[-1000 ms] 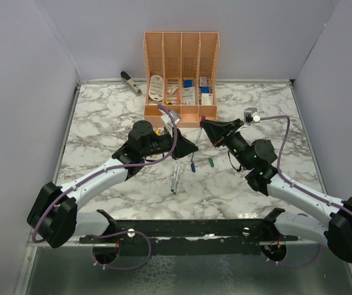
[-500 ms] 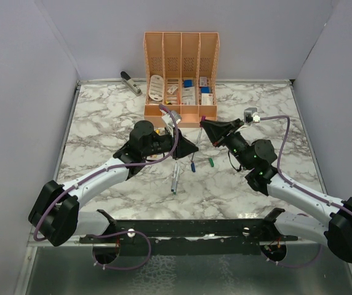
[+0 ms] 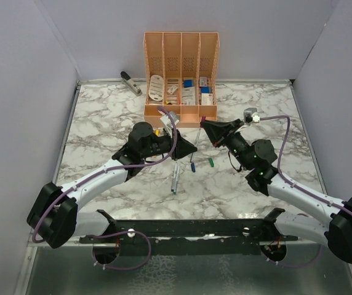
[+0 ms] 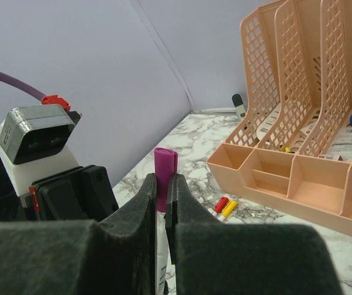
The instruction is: Insert the pens into the pen caps
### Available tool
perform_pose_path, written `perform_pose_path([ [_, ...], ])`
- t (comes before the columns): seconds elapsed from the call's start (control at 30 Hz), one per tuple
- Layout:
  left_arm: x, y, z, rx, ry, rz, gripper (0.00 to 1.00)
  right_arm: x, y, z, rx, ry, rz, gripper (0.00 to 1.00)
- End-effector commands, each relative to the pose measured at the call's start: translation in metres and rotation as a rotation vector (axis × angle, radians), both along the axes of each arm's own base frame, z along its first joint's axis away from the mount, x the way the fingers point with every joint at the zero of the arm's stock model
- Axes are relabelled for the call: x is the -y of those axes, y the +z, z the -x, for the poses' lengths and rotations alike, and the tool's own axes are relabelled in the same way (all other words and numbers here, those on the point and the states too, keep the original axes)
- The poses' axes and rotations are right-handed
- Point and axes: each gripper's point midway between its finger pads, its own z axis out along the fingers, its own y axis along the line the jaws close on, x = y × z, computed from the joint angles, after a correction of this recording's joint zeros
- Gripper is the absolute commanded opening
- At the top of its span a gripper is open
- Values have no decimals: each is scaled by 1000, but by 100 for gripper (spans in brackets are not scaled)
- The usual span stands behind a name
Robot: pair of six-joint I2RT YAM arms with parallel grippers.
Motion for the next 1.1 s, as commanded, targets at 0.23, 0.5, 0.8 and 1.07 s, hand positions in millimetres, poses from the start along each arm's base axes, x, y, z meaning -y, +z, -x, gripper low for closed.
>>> perform_pose_path([
  [0.23, -2, 13, -1, 48, 17, 27, 0, 2, 0, 0, -8, -6, -6, 1],
  [0.5, 0, 13, -2, 49, 11, 26, 0, -2, 0, -1, -7, 8, -8, 1],
  [0.8, -1, 13, -2, 52, 18, 23, 0, -5, -9, -1, -35, 22, -11, 1],
  [1.07, -6, 14, -10, 70, 69, 12, 0, -8, -17, 1, -63, 46, 3, 1],
])
